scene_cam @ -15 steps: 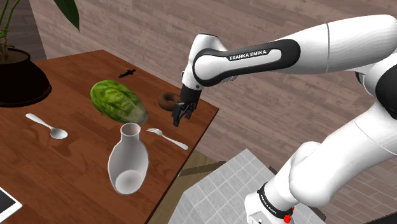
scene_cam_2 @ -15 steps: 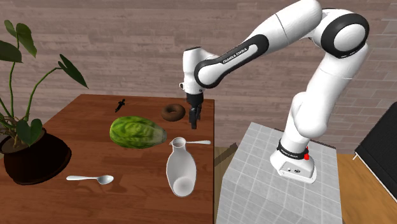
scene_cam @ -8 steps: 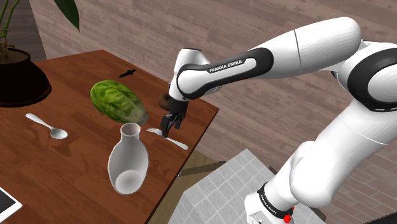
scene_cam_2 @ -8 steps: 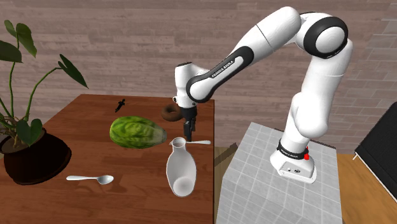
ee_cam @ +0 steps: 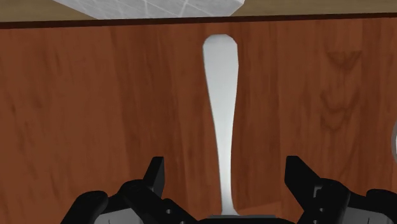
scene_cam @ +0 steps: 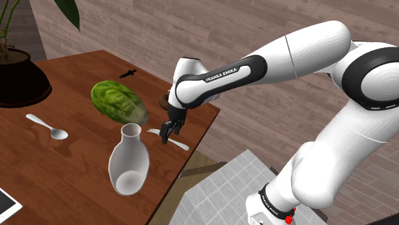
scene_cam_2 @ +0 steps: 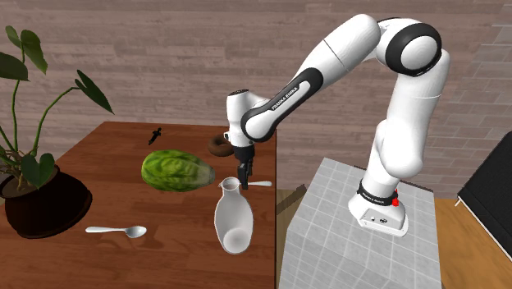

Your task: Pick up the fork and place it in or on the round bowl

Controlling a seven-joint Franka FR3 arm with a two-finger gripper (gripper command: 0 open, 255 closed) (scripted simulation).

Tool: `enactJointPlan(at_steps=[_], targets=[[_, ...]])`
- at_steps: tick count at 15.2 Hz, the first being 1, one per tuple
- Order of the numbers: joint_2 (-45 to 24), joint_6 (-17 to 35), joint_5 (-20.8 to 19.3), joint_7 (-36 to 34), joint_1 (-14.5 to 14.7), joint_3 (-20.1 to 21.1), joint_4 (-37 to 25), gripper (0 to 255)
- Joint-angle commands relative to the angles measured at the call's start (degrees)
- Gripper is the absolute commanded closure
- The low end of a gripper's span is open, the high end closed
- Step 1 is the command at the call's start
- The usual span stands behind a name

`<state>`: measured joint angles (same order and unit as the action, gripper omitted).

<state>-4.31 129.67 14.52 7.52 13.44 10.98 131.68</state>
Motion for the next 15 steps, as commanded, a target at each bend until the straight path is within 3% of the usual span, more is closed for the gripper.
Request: enactJointPlan(at_steps=[1, 4, 5, 15], targets=[[0.0, 0.1, 0.0, 0.0, 0.0, 0.0, 0.0, 0], [0.0, 0.1, 0.0, 0.0, 0.0, 0.0, 0.0, 0], [0.0, 0.1, 0.0, 0.0, 0.0, 0.0, 0.0, 255], [0.5, -0.7, 0.0, -0.1, 0.0, 0.0, -0.2, 255]])
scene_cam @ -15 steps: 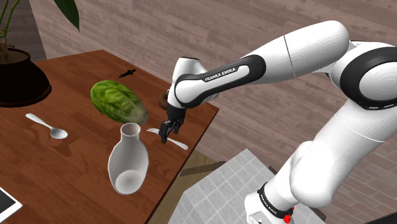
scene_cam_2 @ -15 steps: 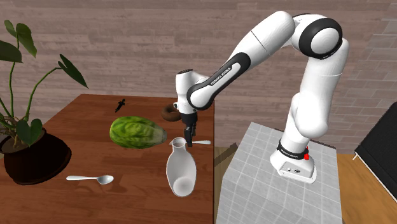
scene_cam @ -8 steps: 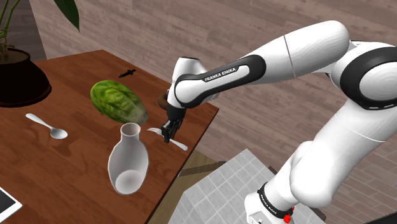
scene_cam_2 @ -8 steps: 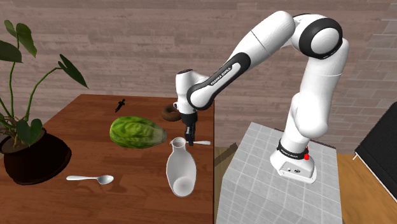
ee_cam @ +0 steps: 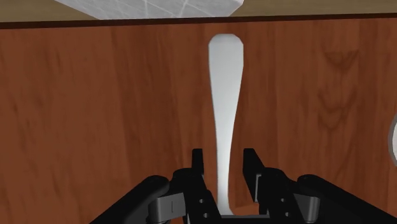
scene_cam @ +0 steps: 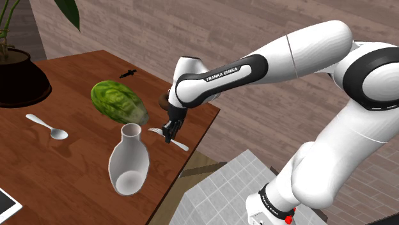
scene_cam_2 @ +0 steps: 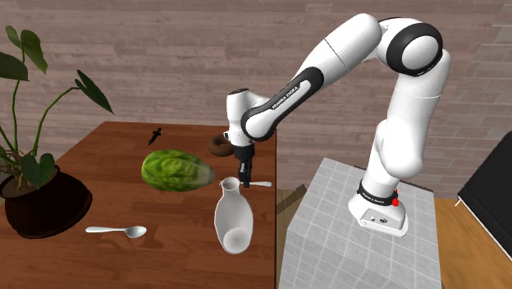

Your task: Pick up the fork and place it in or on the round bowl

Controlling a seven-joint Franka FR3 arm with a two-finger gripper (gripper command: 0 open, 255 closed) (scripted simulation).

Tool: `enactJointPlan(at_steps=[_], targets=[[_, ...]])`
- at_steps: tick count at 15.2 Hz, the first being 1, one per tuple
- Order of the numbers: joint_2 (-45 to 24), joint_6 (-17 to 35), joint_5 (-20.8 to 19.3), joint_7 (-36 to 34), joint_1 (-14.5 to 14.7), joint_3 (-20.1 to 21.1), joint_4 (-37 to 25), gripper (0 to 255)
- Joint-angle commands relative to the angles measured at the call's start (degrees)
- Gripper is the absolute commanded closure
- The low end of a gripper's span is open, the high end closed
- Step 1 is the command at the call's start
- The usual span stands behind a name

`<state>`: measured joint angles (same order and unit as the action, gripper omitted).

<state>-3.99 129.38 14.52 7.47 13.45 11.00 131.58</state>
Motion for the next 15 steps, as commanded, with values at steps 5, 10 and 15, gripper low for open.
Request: enactJointPlan(at_steps=[5, 10, 15], targets=[[2.7, -4.2, -0.2, -0.7, -0.1, -0.1, -1.4, 255], [4.9, -7.9, -0.3, -1.3, -0.3, -0.2, -3.0, 255], [6.9, -11.7, -0.5, -1.9, -0.4, -0.4, -4.9, 255]])
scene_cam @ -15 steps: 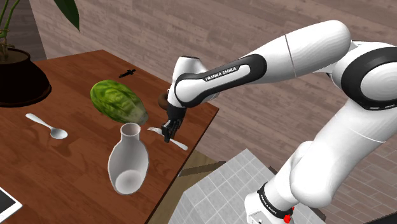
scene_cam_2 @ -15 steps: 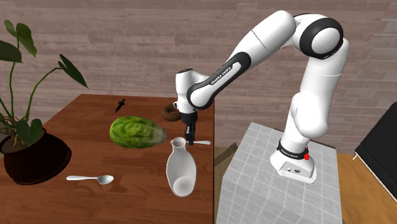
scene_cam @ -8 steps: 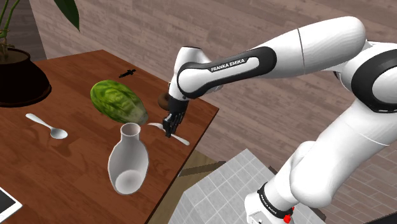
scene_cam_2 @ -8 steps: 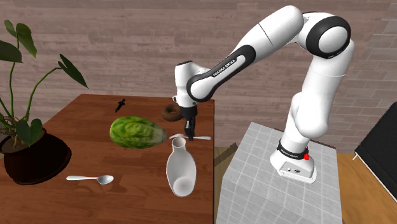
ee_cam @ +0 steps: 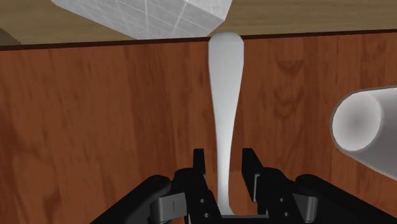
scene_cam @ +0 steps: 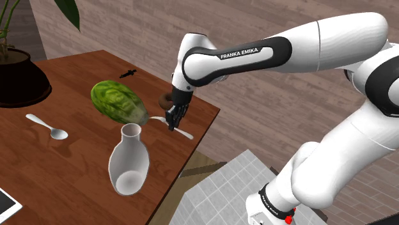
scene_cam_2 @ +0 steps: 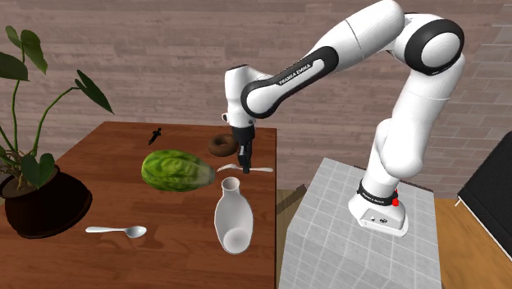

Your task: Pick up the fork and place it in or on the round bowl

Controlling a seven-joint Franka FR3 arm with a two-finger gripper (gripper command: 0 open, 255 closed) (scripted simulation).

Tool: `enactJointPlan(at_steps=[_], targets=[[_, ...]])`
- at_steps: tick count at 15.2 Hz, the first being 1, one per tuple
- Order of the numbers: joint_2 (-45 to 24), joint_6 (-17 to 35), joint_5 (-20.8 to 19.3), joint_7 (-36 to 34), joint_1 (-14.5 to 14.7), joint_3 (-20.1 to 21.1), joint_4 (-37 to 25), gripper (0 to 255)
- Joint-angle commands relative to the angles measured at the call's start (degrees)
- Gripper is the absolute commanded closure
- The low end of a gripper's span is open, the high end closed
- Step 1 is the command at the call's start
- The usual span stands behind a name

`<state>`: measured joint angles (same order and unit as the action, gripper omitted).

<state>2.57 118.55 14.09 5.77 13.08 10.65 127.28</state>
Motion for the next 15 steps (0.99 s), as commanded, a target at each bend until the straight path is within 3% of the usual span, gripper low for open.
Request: enactJointPlan(at_steps=[1, 8, 15], targets=[[0.7, -1.6, -0.1, -0.3, 0.0, -0.1, -1.0, 255], [2.5, -6.2, -0.3, -1.0, -0.2, -0.2, -3.7, 255], [-6.9, -9.0, -2.9, 5.1, -4.0, -4.1, -14.5, 255]])
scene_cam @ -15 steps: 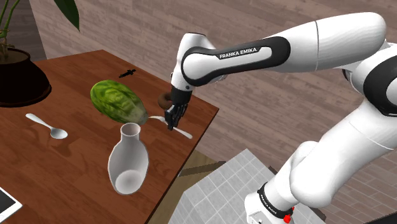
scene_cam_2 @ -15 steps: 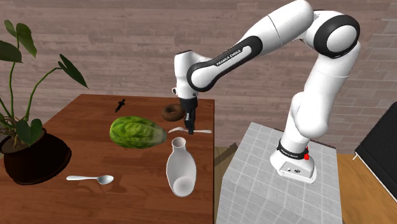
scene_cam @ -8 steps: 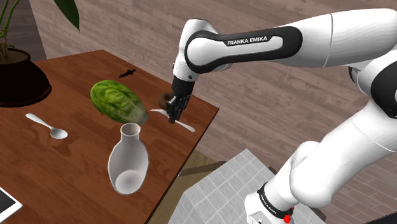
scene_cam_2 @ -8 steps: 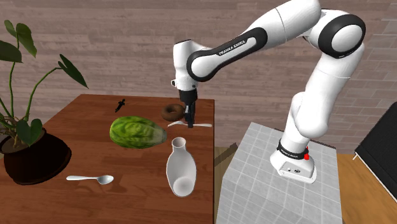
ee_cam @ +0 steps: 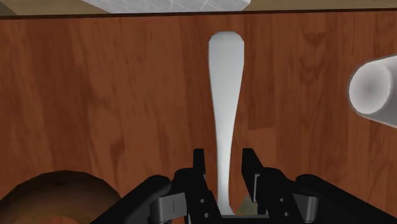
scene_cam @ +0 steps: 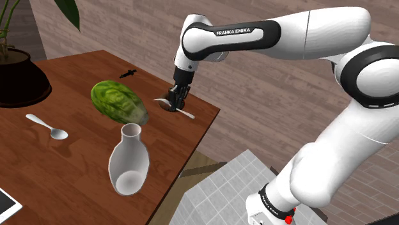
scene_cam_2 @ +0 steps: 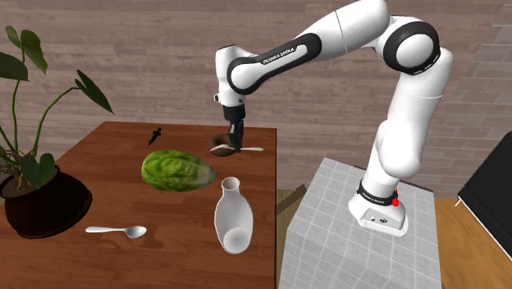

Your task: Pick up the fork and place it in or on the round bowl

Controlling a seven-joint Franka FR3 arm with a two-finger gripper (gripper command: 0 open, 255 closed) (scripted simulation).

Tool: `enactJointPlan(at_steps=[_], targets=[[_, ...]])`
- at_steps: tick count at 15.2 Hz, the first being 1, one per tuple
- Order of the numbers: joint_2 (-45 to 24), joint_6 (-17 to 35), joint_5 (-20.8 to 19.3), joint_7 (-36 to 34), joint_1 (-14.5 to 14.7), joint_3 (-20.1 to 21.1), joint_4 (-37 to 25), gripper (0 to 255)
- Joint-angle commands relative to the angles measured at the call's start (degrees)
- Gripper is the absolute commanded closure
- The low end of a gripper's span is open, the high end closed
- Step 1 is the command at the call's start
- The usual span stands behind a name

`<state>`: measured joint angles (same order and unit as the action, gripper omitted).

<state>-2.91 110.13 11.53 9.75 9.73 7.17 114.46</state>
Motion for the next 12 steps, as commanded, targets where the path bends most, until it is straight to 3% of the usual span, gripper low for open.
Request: enactJointPlan(at_steps=[1, 12], targets=[[-2.8, -1.1, -0.7, 1.9, -1.2, -1.1, -3.5, 255], [-22.0, -9.9, -2.8, 9.4, -6.6, -5.1, -30.0, 255]])
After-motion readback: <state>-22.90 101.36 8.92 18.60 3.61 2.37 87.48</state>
